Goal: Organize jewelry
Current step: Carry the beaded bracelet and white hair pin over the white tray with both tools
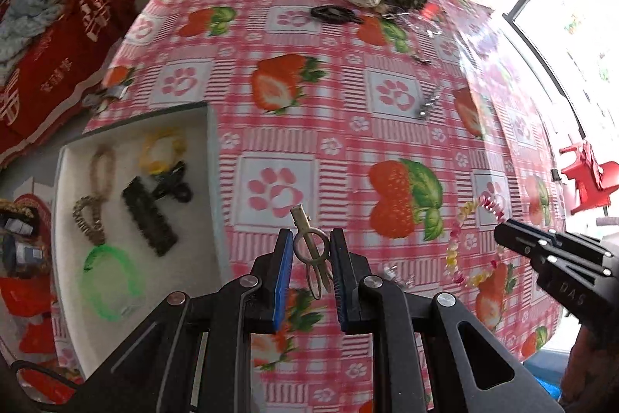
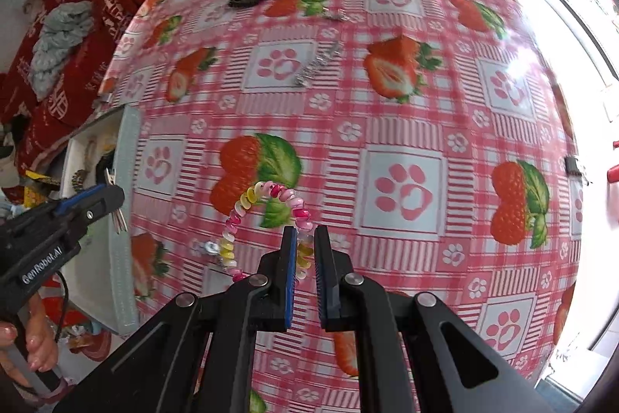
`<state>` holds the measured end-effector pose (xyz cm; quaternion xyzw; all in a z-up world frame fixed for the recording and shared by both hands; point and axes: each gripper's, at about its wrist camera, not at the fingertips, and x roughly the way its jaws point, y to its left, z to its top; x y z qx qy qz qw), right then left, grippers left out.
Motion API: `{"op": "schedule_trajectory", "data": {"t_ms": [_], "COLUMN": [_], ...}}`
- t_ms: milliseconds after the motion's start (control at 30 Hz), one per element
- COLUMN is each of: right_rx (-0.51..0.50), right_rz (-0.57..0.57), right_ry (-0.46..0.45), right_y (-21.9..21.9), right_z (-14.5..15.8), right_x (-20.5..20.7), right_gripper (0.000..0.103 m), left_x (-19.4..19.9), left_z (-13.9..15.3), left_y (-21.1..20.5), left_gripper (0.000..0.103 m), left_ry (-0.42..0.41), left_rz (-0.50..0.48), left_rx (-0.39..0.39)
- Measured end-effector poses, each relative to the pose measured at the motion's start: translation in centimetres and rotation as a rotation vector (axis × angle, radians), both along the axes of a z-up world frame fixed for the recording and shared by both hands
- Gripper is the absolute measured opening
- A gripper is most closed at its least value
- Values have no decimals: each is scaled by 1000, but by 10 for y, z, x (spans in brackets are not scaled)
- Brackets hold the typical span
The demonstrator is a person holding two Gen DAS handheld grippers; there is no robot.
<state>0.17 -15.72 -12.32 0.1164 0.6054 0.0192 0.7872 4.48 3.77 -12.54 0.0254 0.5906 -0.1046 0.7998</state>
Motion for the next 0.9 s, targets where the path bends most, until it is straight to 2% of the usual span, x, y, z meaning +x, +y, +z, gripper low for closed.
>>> {"op": "schedule_trajectory", "data": {"t_ms": [400,900], "right_rx": [44,93], "right_rz": [158,411], "right_ry": [-26,-17], "right_y": [78,202], "right_z": [17,12], "right_x": [20,33], "right_gripper": [10,10], "left_x": [-27,-68], "left_z": [-1,-24], "left_y": [77,175], "left_gripper": [26,26], "left_ry": [15,77], "left_rz": [136,307], "left_rx": [21,82]}}
